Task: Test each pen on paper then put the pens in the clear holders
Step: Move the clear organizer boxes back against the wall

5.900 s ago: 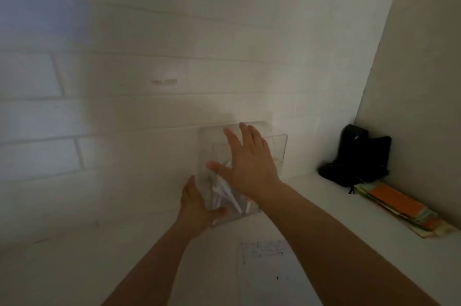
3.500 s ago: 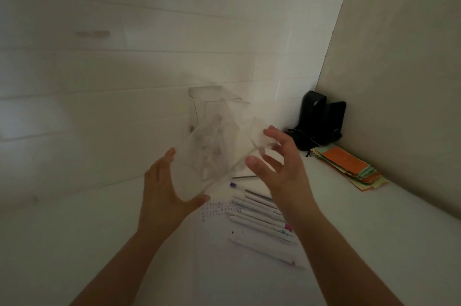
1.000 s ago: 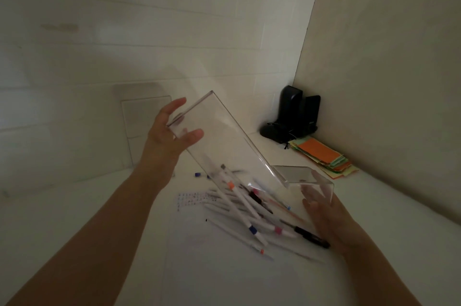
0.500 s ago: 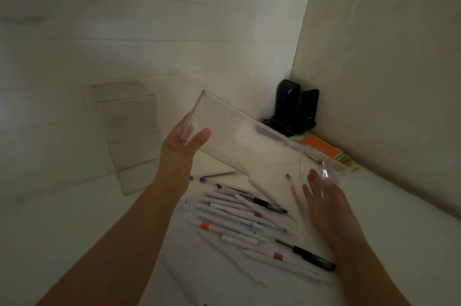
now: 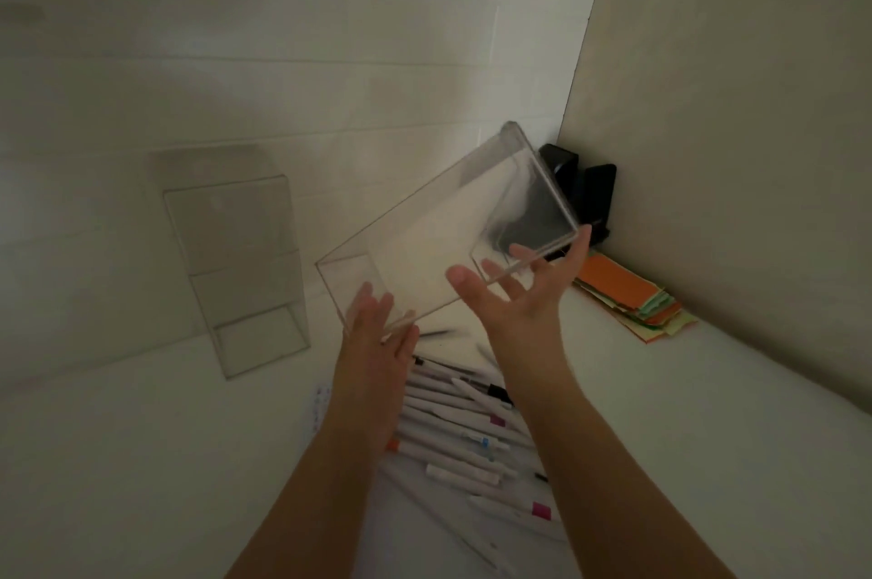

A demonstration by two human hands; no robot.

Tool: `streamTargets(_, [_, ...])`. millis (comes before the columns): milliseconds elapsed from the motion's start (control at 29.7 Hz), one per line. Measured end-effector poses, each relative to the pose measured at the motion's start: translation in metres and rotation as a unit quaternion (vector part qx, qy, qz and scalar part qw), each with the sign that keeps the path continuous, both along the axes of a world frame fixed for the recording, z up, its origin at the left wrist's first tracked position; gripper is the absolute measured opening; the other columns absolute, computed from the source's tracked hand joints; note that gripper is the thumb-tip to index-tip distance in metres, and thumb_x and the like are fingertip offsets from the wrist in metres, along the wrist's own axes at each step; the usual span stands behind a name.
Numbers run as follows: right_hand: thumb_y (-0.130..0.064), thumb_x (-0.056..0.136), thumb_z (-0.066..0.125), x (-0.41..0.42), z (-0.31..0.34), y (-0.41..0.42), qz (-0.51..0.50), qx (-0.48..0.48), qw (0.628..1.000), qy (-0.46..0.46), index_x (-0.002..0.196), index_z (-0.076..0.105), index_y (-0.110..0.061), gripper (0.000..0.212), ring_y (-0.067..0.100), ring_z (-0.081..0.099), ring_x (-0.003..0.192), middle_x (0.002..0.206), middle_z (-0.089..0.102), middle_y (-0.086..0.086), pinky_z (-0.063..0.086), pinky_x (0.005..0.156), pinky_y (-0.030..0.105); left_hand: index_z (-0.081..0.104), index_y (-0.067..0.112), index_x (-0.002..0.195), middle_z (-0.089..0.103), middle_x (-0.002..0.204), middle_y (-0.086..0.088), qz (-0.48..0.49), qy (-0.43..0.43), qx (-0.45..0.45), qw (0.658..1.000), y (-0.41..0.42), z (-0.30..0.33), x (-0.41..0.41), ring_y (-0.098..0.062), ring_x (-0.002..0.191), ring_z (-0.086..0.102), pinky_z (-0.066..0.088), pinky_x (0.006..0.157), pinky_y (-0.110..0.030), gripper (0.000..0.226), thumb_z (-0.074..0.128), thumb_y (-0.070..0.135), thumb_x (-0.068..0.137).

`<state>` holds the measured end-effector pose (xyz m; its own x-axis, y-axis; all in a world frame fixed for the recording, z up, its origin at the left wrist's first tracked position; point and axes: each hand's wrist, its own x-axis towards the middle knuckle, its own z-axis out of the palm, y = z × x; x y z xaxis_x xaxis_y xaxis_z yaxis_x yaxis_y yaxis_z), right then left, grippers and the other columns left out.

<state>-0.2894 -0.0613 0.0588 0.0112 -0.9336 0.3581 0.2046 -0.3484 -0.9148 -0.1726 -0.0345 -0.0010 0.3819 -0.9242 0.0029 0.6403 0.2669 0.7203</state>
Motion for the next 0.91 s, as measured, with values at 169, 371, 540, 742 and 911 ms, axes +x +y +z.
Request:
streamTargets(169, [-0.026, 0.063, 0.083, 0.026, 0.017, -0.020, -0.046, -0.049, 0.993, 0.101, 0.140, -0.007, -0.045, 0.120, 0.016, 0.033, 0.131, 0.150, 0.018, -0.001, 0.040, 0.102, 0.031, 0.051, 0.021, 0.121, 0.052, 0.125, 0.006, 0.122, -0.163, 0.113, 0.972, -0.007, -0.015, 0.018, -0.004, 0.109, 0.052, 0.041, 0.093, -0.022, 0.039, 0.059, 0.033, 0.086])
streamTargets(371, [-0.032, 0.062, 0.084, 0.066, 0.011, -0.042, -0.043, -0.059, 0.976, 0.206, 0.143, -0.006, -0.041, 0.121, -0.013, 0.026, 0.101, 0.120, 0.018, -0.017, 0.030, 0.087, 0.019, 0.059, 0.016, 0.096, 0.058, 0.088, 0.004, 0.230, -0.125, 0.112, 0.959, -0.004, -0.012, 0.030, -0.006, 0.079, 0.054, 0.044, 0.067, -0.013, 0.016, 0.051, 0.004, 0.088])
streamTargets(540, [-0.044, 0.058, 0.083, 0.091, 0.000, -0.042, -0.068, -0.062, 0.960, 0.263, 0.141, -0.007, -0.042, 0.122, 0.006, 0.039, 0.111, 0.133, 0.032, 0.001, 0.036, 0.081, 0.025, 0.061, 0.014, 0.087, 0.059, 0.083, 0.001, 0.225, -0.112, 0.111, 0.962, -0.003, -0.012, 0.026, -0.008, 0.075, 0.054, 0.046, 0.067, -0.014, 0.018, 0.049, 0.000, 0.088])
streamTargets(742, [-0.058, 0.055, 0.078, 0.115, 0.002, -0.049, -0.110, -0.073, 0.934, 0.331, 0.142, -0.008, -0.037, 0.124, 0.024, 0.052, 0.110, 0.134, 0.034, 0.008, 0.049, 0.077, 0.037, 0.060, 0.011, 0.083, 0.057, 0.071, 0.001, 0.217, -0.109, 0.109, 0.964, -0.003, -0.012, 0.027, 0.001, 0.056, 0.052, 0.044, 0.063, -0.015, 0.020, 0.048, -0.004, 0.087])
streamTargets(911, [-0.065, 0.056, 0.072, 0.120, 0.002, -0.041, -0.079, -0.085, 0.917, 0.382, 0.142, -0.013, -0.038, 0.124, 0.024, 0.054, 0.110, 0.141, 0.032, 0.007, 0.050, 0.074, 0.037, 0.060, 0.010, 0.079, 0.056, 0.071, -0.003, 0.204, -0.094, 0.113, 0.968, -0.008, -0.015, 0.028, -0.010, 0.063, 0.050, 0.044, 0.067, -0.022, 0.023, 0.046, -0.007, 0.086])
